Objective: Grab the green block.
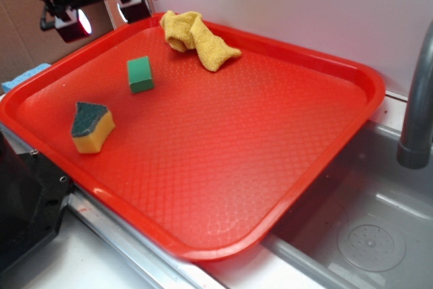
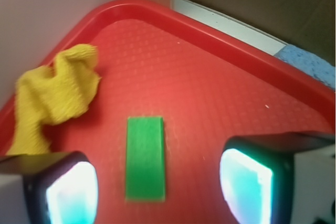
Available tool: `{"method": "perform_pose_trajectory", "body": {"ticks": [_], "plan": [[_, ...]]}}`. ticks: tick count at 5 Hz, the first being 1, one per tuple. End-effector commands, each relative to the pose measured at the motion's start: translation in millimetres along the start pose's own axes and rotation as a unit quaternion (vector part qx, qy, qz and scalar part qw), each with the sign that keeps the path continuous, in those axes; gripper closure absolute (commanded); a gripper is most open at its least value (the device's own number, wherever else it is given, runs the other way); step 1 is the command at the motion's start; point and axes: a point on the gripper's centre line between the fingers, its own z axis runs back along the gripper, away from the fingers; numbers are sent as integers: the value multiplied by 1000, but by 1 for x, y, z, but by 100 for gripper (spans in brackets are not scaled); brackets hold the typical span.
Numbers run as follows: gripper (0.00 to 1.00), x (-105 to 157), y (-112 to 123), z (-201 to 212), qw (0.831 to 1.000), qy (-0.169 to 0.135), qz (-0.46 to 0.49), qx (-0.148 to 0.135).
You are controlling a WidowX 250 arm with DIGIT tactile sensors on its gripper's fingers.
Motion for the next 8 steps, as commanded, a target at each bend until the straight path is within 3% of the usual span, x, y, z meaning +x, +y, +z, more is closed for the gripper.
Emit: {"method": "perform_pose_trajectory", "body": {"ticks": [1, 2, 4, 5, 7, 8], "plan": [[0, 5, -3, -30, 1000, -24, 2, 18], [0, 5, 0, -45, 999, -21, 1, 31], [0, 1, 0, -67, 999, 4, -10, 31], [100, -1, 0, -67, 1000, 3, -9, 22], [100, 1, 0, -57, 1000, 22, -10, 17], [100, 9, -16, -23, 993, 79, -87, 25]]}}
